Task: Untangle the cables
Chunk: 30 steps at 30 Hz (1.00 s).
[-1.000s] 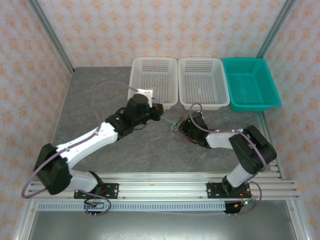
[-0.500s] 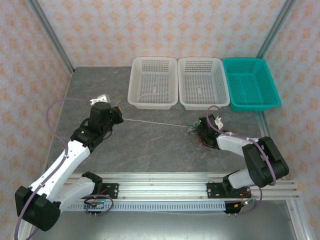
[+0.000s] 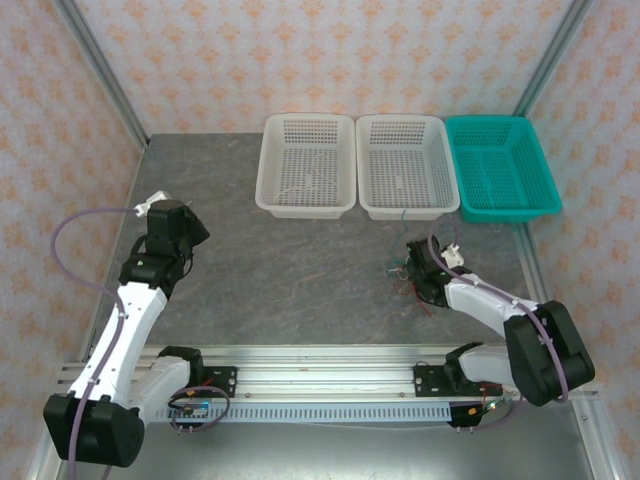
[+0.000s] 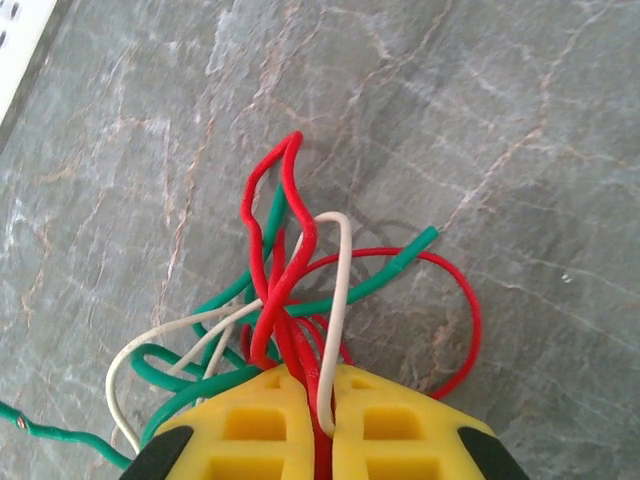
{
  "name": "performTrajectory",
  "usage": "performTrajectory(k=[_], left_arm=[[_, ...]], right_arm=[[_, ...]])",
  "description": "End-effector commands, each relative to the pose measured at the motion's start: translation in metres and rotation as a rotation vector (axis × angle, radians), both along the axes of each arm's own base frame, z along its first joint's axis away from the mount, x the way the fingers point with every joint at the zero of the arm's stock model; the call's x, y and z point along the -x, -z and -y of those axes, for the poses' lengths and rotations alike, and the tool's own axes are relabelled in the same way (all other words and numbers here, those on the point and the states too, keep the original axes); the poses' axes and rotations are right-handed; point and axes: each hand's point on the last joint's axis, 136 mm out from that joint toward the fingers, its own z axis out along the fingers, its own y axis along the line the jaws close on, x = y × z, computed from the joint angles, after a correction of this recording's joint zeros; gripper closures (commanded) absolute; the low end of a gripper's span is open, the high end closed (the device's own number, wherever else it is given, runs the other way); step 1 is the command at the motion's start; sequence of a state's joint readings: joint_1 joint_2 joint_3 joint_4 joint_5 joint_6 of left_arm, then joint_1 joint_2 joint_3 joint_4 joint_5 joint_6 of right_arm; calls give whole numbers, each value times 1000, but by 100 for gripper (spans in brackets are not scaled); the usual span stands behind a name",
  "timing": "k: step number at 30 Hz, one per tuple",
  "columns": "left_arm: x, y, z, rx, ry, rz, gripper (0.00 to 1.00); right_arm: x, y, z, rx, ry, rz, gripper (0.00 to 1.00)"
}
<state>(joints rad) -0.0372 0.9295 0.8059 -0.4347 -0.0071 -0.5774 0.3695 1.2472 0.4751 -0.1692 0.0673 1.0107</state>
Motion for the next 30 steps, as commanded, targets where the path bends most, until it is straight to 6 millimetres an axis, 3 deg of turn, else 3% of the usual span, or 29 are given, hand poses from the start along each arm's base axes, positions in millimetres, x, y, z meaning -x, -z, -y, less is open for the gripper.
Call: performTrajectory(k=[1,4,9,18,26,30], left_arm=[[-10,13,37,107,182,3,100],[-8,4,38,100,190,10,100],[-2,-43,35,44,206,73,100],[-20,-140,89,110,409,273,100],[-55,-261,117,93,504,494,100],[-89,-301,136,109,558,551,100]], right_arm=[[-7,-12,-14,-6,-120,18,93],[-10,-20,-33,-56,-225,38,95],[-5,-21,-53,-94,-307,31,95],[-5,-29,-89,-112,-441,47,95],[-8,-28,-93,-123,-447,52,95],[-8,-30,-94,-125,-448,59,95]])
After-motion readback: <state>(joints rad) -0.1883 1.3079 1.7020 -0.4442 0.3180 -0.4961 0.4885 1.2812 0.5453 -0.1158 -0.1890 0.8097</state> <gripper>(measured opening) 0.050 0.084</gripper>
